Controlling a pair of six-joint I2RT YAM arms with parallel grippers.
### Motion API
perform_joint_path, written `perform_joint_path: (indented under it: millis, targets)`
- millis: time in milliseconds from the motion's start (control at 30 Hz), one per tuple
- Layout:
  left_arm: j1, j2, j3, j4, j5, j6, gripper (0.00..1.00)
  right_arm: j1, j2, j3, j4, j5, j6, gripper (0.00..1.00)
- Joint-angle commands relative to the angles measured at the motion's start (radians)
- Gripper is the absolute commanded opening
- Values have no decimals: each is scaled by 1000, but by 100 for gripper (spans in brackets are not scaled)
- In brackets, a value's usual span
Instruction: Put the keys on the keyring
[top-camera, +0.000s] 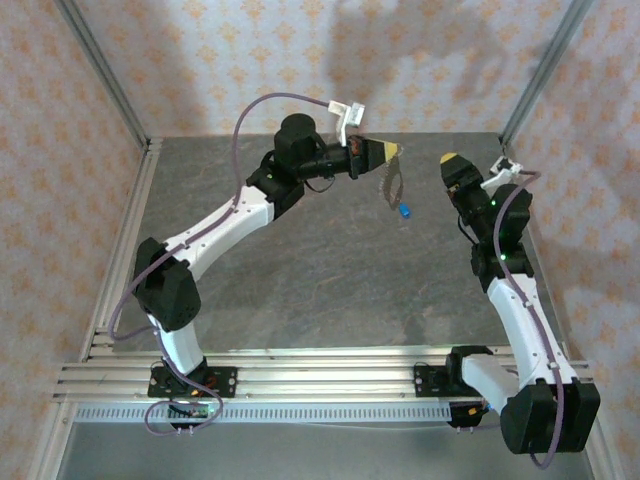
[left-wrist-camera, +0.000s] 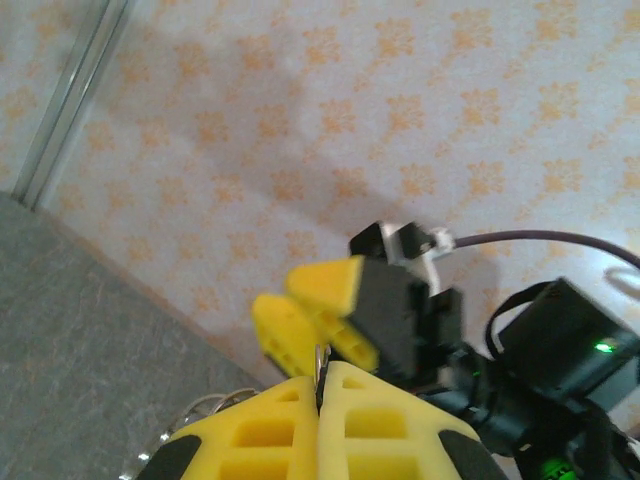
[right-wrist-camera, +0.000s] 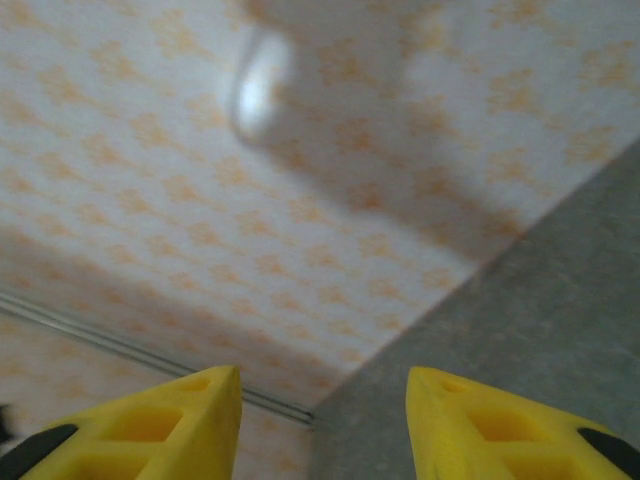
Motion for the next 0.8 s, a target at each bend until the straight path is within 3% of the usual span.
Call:
perform_joint_path:
  millis: [0,267,467,767]
  targets:
    - [4,-37,55,-21,33,59,0,-2,-1,2,-134,44,-125,47]
    - [15,-15,78,-9,9,45,0,-2,132,71,-280,34,-256,51]
    - [44,-24,42,19,-86,11,0,5,329,192,-465,33,-368,54]
    - [102,-74,-77,69,-143,-16,0,79,653,389,-632,114,-454,46]
